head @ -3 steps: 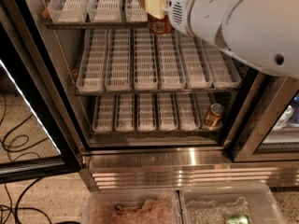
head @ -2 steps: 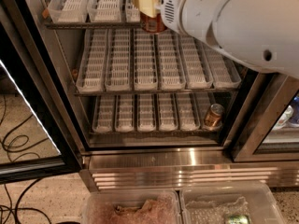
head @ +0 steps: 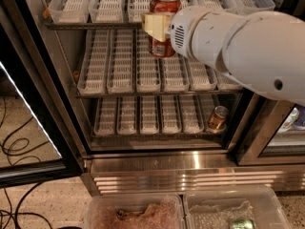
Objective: Pick coke can from top shelf of fridge
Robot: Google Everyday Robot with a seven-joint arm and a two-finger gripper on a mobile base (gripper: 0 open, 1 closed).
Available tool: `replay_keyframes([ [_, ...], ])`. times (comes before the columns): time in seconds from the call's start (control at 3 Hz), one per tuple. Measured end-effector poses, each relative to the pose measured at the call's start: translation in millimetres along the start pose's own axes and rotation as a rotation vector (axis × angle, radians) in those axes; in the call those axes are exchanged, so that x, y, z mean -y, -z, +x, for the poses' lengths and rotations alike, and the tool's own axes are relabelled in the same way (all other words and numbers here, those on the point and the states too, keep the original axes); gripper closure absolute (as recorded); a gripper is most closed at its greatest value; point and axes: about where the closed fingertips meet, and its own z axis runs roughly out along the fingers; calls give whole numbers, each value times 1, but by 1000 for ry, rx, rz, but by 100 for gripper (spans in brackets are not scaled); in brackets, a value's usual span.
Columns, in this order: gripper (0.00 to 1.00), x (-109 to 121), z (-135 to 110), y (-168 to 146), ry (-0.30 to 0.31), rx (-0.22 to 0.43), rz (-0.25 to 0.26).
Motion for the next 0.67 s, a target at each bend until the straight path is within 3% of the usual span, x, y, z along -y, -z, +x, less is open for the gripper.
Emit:
replay_keyframes([
  [0.67, 100, -2, 4, 5, -19, -14, -6],
])
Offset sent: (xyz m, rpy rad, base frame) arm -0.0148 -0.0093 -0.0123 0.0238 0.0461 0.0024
